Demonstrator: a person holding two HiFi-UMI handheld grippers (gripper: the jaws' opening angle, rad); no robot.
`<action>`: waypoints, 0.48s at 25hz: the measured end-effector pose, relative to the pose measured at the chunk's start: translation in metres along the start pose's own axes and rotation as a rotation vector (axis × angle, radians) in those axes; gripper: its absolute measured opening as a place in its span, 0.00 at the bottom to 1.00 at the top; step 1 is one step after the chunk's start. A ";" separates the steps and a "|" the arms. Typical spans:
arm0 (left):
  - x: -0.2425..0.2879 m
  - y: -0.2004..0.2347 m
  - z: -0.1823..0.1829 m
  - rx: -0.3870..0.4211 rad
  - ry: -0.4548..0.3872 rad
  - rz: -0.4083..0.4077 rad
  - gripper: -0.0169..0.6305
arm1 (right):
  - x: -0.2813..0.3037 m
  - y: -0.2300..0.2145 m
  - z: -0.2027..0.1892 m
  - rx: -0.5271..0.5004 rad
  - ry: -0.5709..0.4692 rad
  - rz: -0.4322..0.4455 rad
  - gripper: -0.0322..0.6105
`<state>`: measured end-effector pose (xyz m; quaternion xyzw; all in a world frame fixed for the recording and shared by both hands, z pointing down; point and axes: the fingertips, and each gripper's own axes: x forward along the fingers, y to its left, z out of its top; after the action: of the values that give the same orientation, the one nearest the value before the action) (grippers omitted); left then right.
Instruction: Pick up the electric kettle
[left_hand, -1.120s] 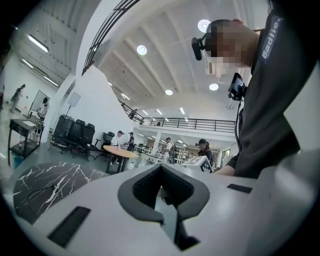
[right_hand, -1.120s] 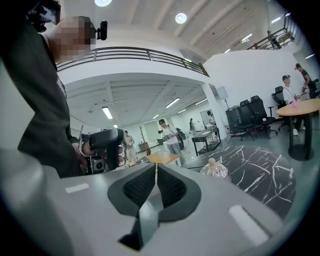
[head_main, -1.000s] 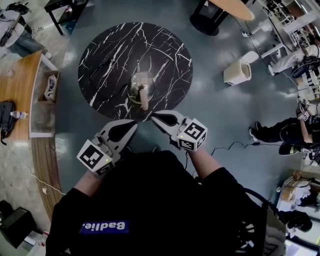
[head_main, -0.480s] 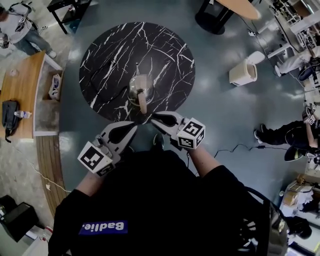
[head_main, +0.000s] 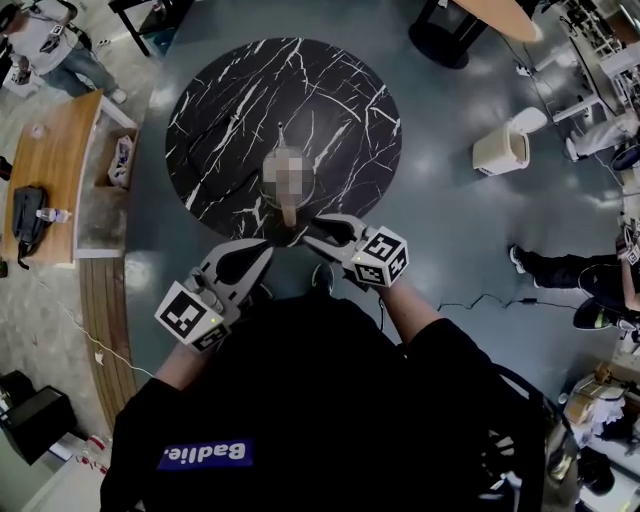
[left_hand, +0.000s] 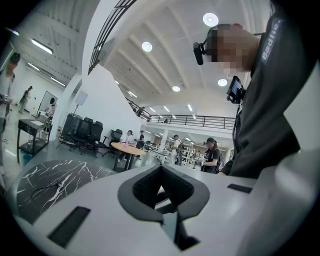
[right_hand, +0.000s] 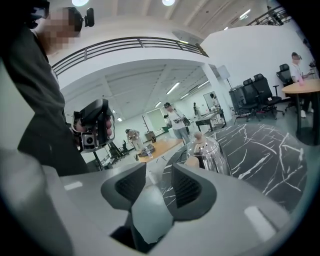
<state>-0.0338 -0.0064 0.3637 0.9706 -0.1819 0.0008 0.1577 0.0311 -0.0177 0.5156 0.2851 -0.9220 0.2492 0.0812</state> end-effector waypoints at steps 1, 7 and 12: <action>0.000 0.001 0.000 -0.003 -0.002 0.006 0.04 | 0.001 -0.004 -0.004 0.003 0.008 0.000 0.26; -0.001 0.005 -0.003 -0.013 -0.005 0.038 0.04 | 0.009 -0.022 -0.018 0.005 0.047 0.005 0.32; -0.005 0.013 -0.005 -0.024 -0.010 0.062 0.04 | 0.019 -0.033 -0.026 0.011 0.066 0.024 0.37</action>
<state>-0.0425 -0.0143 0.3718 0.9626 -0.2126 -0.0016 0.1681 0.0345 -0.0370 0.5573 0.2660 -0.9208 0.2643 0.1070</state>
